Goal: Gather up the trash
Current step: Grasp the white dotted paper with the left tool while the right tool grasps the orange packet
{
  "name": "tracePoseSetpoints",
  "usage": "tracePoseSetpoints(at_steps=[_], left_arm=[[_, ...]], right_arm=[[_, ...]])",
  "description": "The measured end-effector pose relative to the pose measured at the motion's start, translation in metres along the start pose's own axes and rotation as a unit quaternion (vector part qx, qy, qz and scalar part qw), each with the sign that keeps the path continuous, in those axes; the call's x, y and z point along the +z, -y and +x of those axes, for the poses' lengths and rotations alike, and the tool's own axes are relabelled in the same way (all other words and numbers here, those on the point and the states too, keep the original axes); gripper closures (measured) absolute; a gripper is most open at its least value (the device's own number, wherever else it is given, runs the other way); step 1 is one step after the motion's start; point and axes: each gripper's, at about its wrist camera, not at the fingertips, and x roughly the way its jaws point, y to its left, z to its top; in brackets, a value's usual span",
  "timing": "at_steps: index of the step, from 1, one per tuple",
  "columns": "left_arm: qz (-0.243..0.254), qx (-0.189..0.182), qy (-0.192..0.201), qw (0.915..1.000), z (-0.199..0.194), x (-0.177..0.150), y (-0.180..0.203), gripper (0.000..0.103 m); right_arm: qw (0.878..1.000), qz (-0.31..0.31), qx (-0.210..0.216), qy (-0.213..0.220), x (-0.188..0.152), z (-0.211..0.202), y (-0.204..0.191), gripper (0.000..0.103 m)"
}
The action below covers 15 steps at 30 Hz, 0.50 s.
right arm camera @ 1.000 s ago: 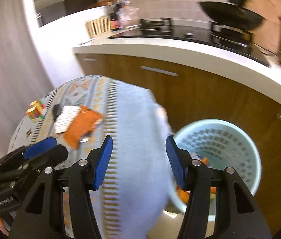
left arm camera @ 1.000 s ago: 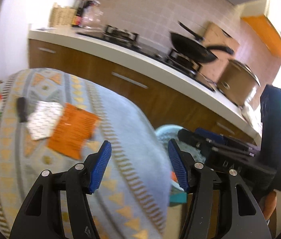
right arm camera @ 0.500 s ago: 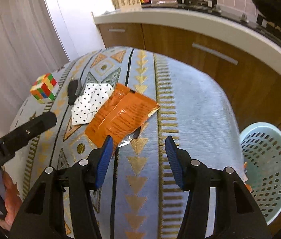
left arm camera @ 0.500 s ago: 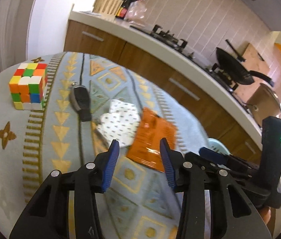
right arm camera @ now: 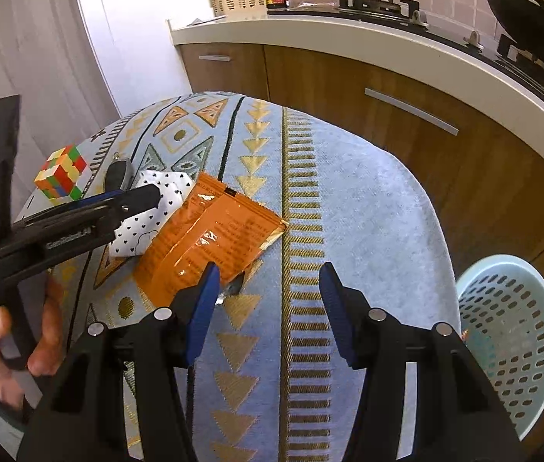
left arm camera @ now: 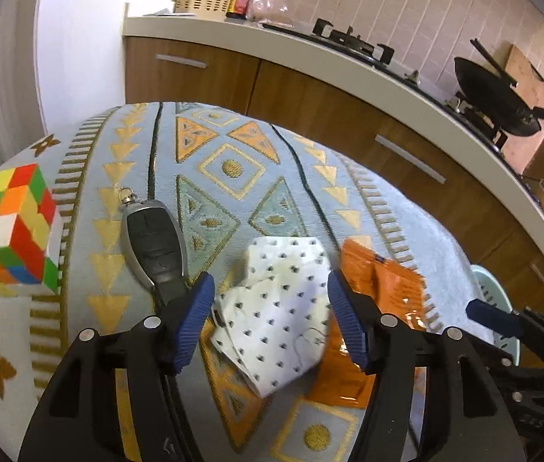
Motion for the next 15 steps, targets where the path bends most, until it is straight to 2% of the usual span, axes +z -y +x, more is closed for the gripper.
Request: tracePoseSetpoints(at_steps=[4, 7, 8, 9, 10, 11, 15], left_arm=[[0.006, -0.020, -0.015, 0.9997, 0.003, -0.004, -0.001, 0.045], [0.004, -0.041, -0.022, 0.9989, 0.002, -0.009, -0.002, 0.053], [0.002, -0.043, -0.022, 0.9988, 0.001, -0.011, -0.002, 0.058], [-0.003, -0.048, -0.023, 0.9986, 0.000, -0.012, -0.004, 0.068], [-0.014, -0.065, -0.030, 0.9974, 0.000, -0.015, -0.006, 0.075], [-0.021, -0.075, -0.036, 0.9963, 0.001, -0.016, -0.007, 0.087], [-0.025, -0.080, -0.037, 0.9958, 0.000, -0.023, -0.004, 0.091]], right_arm=[[1.000, -0.009, 0.005, -0.001, -0.002, 0.007, -0.003, 0.053], [1.000, -0.010, 0.011, -0.006, -0.004, 0.012, -0.004, 0.053], [1.000, -0.010, 0.011, -0.007, -0.004, 0.013, -0.004, 0.053], [1.000, -0.010, 0.010, -0.007, -0.004, 0.013, -0.004, 0.053], [1.000, -0.009, 0.008, -0.008, -0.005, 0.014, -0.004, 0.053], [1.000, -0.007, 0.006, -0.009, -0.005, 0.015, -0.003, 0.053], [1.000, -0.002, 0.003, -0.007, -0.006, 0.014, -0.002, 0.053]])
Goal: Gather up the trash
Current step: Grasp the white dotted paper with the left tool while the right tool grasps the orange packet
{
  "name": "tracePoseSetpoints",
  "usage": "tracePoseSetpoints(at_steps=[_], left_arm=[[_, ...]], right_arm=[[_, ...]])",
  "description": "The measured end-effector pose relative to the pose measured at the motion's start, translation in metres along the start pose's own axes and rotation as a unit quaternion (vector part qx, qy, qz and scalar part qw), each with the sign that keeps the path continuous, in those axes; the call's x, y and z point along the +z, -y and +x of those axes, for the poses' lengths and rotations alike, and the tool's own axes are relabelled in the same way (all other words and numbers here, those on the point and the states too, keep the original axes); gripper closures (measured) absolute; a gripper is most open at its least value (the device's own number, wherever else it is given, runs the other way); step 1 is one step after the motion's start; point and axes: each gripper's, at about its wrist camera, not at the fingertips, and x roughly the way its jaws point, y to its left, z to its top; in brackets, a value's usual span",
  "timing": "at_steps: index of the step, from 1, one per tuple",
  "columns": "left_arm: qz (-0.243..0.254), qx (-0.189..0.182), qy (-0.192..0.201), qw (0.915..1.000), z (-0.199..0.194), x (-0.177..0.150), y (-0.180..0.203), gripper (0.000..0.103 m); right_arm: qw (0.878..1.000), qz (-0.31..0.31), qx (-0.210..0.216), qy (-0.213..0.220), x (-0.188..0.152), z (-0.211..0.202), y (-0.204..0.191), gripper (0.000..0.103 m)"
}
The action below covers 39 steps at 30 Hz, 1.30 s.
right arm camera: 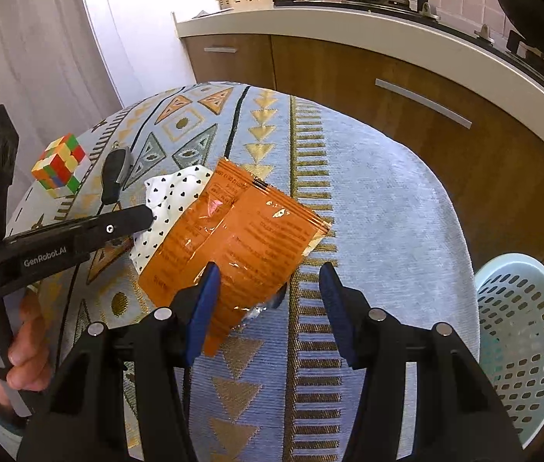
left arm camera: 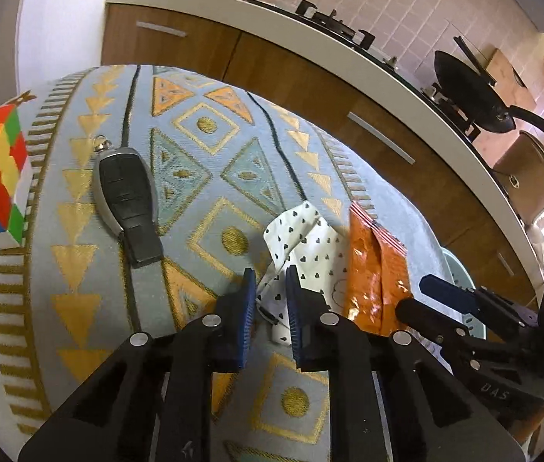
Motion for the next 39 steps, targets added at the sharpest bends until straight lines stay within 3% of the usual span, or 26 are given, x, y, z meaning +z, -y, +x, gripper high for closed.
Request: tracePoseSetpoints(at_steps=[4, 5, 12, 14, 16, 20, 21, 22, 25, 28, 29, 30, 32, 37, 39], left_arm=[[0.008, -0.002, -0.002, 1.0000, -0.002, -0.009, 0.009, 0.097], [0.009, -0.002, 0.001, 1.0000, -0.006, -0.012, 0.011, 0.103], [-0.020, 0.036, 0.044, 0.9982, -0.047, -0.026, -0.007, 0.103], [-0.026, 0.037, 0.049, 0.9978, -0.056, -0.029, -0.013, 0.103], [-0.028, 0.034, 0.048, 0.9979, -0.059, -0.030, -0.015, 0.103], [-0.023, 0.036, 0.040, 0.9983, -0.058, -0.036, -0.016, 0.101], [-0.021, 0.037, 0.038, 0.9984, -0.057, -0.037, -0.016, 0.101], [-0.018, 0.037, 0.035, 0.9985, -0.055, -0.037, -0.016, 0.101], [-0.013, 0.035, 0.033, 0.9988, -0.053, -0.039, -0.014, 0.101], [-0.004, 0.030, 0.031, 0.9991, -0.049, -0.036, -0.004, 0.100], [0.004, 0.030, 0.029, 0.9991, -0.047, -0.033, 0.002, 0.091], [0.010, 0.034, 0.029, 0.9990, -0.045, -0.029, 0.008, 0.073], [0.017, 0.037, 0.033, 0.9986, -0.040, -0.022, 0.016, 0.054], [0.007, 0.002, -0.005, 1.0000, -0.009, -0.005, 0.029, 0.048], [0.008, 0.007, -0.021, 0.9997, 0.006, -0.004, 0.033, 0.048]], right_arm=[[1.000, 0.004, -0.002, 0.001, -0.001, -0.003, 0.003, 0.053], [1.000, 0.006, -0.002, -0.001, -0.001, -0.003, 0.004, 0.053], [1.000, 0.016, -0.004, 0.008, -0.002, -0.012, 0.002, 0.052], [1.000, 0.016, -0.003, 0.009, 0.000, -0.012, -0.003, 0.033], [1.000, 0.021, -0.003, 0.013, 0.004, -0.009, -0.010, 0.024], [1.000, -0.002, -0.018, -0.013, 0.012, 0.014, -0.031, 0.024], [1.000, -0.006, -0.019, -0.022, 0.011, 0.019, -0.033, 0.027], [0.999, -0.008, -0.019, -0.028, 0.010, 0.023, -0.034, 0.043], [1.000, -0.009, -0.011, -0.026, 0.006, 0.021, -0.030, 0.070], [1.000, -0.001, 0.008, -0.025, 0.005, 0.014, -0.019, 0.084], [1.000, -0.001, 0.010, -0.021, 0.005, 0.011, -0.016, 0.089], [1.000, -0.004, 0.001, -0.016, 0.004, 0.007, -0.013, 0.091], [1.000, -0.009, -0.011, -0.013, 0.004, 0.005, -0.009, 0.099], [1.000, -0.014, -0.019, -0.012, -0.002, 0.005, 0.002, 0.100], [1.000, -0.015, -0.019, -0.010, -0.004, 0.004, 0.007, 0.100]])
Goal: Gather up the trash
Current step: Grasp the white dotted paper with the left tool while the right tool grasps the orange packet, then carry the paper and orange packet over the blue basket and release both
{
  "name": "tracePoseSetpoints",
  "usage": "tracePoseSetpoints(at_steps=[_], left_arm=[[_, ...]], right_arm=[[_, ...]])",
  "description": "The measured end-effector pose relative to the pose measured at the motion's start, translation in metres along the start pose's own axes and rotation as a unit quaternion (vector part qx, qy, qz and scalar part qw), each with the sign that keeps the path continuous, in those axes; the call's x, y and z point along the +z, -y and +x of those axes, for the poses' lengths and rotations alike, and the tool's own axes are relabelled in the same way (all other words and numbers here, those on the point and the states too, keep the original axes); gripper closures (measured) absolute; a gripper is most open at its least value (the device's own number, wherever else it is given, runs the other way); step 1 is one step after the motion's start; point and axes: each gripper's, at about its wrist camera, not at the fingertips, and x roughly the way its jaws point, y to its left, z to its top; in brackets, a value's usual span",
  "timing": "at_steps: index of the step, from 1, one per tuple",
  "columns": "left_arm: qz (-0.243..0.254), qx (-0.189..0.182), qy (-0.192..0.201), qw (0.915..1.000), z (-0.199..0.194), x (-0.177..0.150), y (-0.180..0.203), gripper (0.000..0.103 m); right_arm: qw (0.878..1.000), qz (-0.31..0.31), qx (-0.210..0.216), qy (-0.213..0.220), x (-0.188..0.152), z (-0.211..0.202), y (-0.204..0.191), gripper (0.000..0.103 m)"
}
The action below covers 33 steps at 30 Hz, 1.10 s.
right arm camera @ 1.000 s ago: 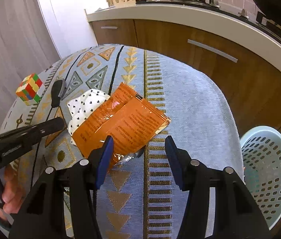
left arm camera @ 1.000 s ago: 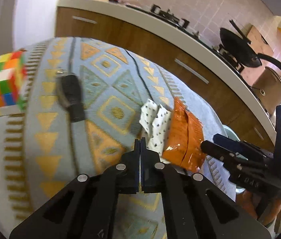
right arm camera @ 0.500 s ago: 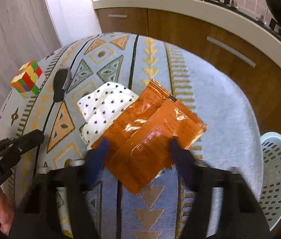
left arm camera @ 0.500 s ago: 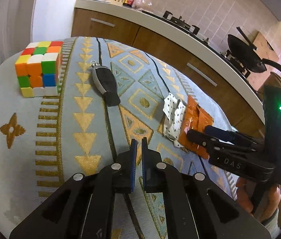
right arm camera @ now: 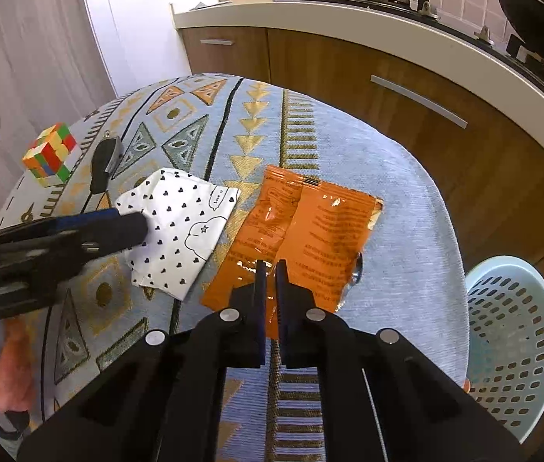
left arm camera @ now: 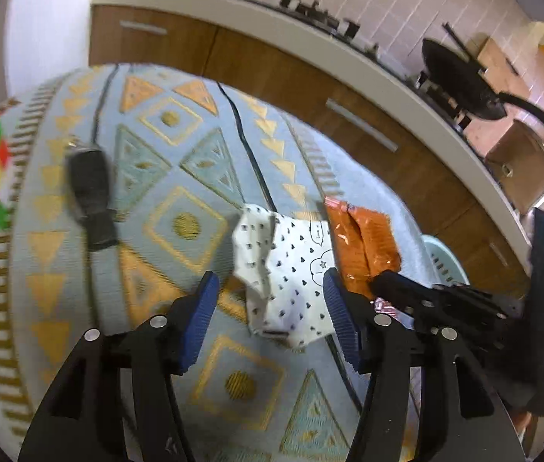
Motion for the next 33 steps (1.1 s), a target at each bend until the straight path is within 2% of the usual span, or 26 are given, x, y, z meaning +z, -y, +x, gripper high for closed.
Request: tracePoseSetpoints(at_steps=[4, 7, 10, 11, 12, 15, 19, 21, 22, 23, 26, 27, 29, 33], left_arm=[[0.005, 0.011, 0.007, 0.9999, 0.009, 0.002, 0.011, 0.048], [0.020, 0.037, 0.013, 0.9990, 0.014, -0.001, 0.024, 0.051], [0.068, 0.099, 0.017, 0.9926, 0.019, -0.008, 0.044, 0.073], [0.074, 0.105, 0.018, 0.9916, 0.019, -0.009, 0.046, 0.087], [0.073, 0.099, 0.017, 0.9922, 0.019, -0.009, 0.047, 0.094], [0.070, 0.082, 0.029, 0.9937, 0.011, -0.010, 0.048, 0.099], [0.053, 0.087, 0.054, 0.9934, -0.006, -0.014, 0.044, 0.100], [0.045, 0.088, 0.069, 0.9927, -0.018, -0.019, 0.040, 0.100], [0.039, 0.086, 0.077, 0.9925, -0.024, -0.021, 0.036, 0.100], [0.029, 0.087, 0.086, 0.9921, -0.031, -0.022, 0.030, 0.100], [0.013, 0.083, 0.105, 0.9909, -0.046, -0.025, 0.016, 0.100], [0.005, 0.076, 0.111, 0.9909, -0.049, -0.026, 0.011, 0.100], [-0.004, 0.072, 0.115, 0.9908, -0.052, -0.028, 0.004, 0.100], [-0.003, 0.068, 0.113, 0.9913, -0.051, -0.029, 0.001, 0.100]], right_arm=[[1.000, -0.004, -0.004, -0.003, -0.002, 0.001, 0.010, 0.100], [1.000, 0.003, -0.005, -0.008, -0.004, 0.005, 0.016, 0.100], [1.000, 0.014, 0.004, -0.006, -0.006, 0.005, 0.021, 0.100], [1.000, 0.016, 0.008, -0.003, -0.006, 0.003, 0.022, 0.100], [1.000, 0.020, 0.009, 0.003, -0.007, 0.000, 0.024, 0.100], [0.999, 0.027, 0.013, 0.009, -0.007, -0.006, 0.026, 0.100], [0.999, 0.035, 0.021, 0.009, -0.005, -0.009, 0.025, 0.096], [0.999, 0.045, 0.021, 0.003, -0.003, -0.006, 0.025, 0.079], [0.998, 0.051, 0.022, 0.001, -0.003, -0.004, 0.025, 0.051], [0.998, 0.060, 0.024, 0.002, -0.002, -0.003, 0.026, 0.027], [0.997, 0.070, 0.028, 0.011, 0.000, -0.004, 0.023, 0.025], [0.997, 0.070, 0.024, 0.005, 0.002, -0.002, 0.019, 0.024], [0.997, 0.077, 0.009, -0.014, 0.007, 0.007, 0.016, 0.013], [0.994, 0.098, -0.011, -0.049, 0.017, 0.032, 0.013, 0.013]])
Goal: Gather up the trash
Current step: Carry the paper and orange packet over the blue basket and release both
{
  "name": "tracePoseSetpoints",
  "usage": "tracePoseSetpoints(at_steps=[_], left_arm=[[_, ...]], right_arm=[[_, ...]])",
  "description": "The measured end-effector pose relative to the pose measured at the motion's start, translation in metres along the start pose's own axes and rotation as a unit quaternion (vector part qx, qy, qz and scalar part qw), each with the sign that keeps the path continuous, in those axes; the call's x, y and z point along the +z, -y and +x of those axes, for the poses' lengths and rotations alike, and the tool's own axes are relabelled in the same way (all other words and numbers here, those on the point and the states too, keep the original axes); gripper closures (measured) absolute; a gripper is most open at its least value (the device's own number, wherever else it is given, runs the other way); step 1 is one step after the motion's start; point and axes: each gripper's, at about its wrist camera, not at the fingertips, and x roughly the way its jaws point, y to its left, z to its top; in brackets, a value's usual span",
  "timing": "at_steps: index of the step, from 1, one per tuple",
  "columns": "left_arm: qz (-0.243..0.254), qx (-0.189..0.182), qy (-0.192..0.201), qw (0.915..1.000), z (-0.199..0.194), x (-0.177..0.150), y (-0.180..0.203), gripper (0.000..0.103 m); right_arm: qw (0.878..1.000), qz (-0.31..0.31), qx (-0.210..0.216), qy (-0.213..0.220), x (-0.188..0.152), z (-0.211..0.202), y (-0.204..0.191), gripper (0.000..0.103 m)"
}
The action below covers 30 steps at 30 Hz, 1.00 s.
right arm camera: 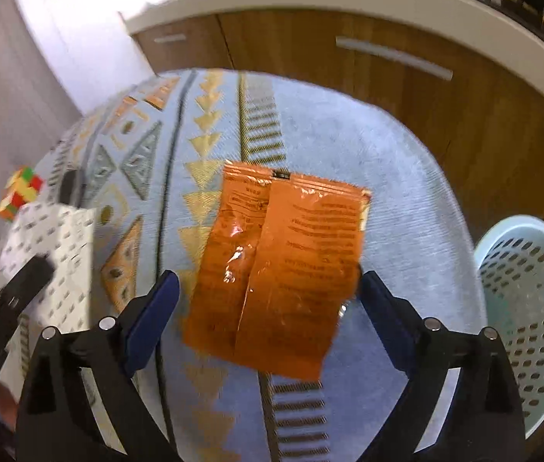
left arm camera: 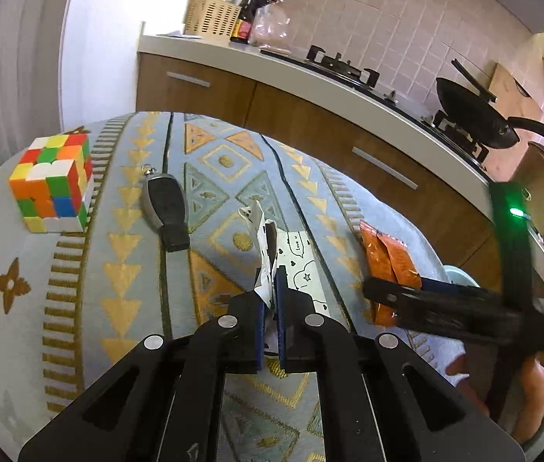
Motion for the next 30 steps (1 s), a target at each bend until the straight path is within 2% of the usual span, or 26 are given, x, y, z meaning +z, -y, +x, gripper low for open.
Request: tracePoseSetpoints(at_steps=[2, 3, 5, 8, 13, 16, 24, 30], left_arm=[[0.006, -0.001, 0.001, 1.0000, 0.000, -0.001, 0.001, 0.100], [0.008, -0.001, 0.002, 1.0000, 0.000, -0.001, 0.001, 0.100], [0.010, -0.003, 0.002, 0.9999, -0.001, -0.002, 0.001, 0.100], [0.011, -0.008, 0.002, 0.9999, 0.000, -0.002, 0.003, 0.100], [0.021, -0.014, 0.004, 0.9997, -0.004, -0.002, 0.014, 0.100], [0.032, -0.017, 0.007, 0.9993, -0.009, -0.001, 0.023, 0.100], [0.065, -0.044, 0.029, 0.9965, -0.033, 0.004, 0.066, 0.100], [0.100, -0.075, 0.034, 0.9916, -0.045, -0.003, 0.116, 0.100]], right_arm=[[1.000, -0.012, -0.028, 0.005, 0.002, 0.003, -0.007, 0.025], [0.999, -0.018, -0.029, 0.008, 0.002, 0.002, -0.009, 0.029], [0.999, -0.028, -0.018, 0.009, 0.001, -0.001, -0.013, 0.048], [0.999, -0.043, -0.021, 0.013, 0.000, -0.007, -0.015, 0.066], [0.999, -0.044, -0.001, 0.020, -0.006, -0.015, -0.011, 0.074], [0.998, -0.030, 0.010, 0.049, -0.012, -0.035, -0.001, 0.075], [0.993, -0.017, -0.015, 0.120, -0.021, -0.105, 0.025, 0.075], [0.988, -0.004, -0.048, 0.149, -0.041, -0.145, 0.060, 0.075]])
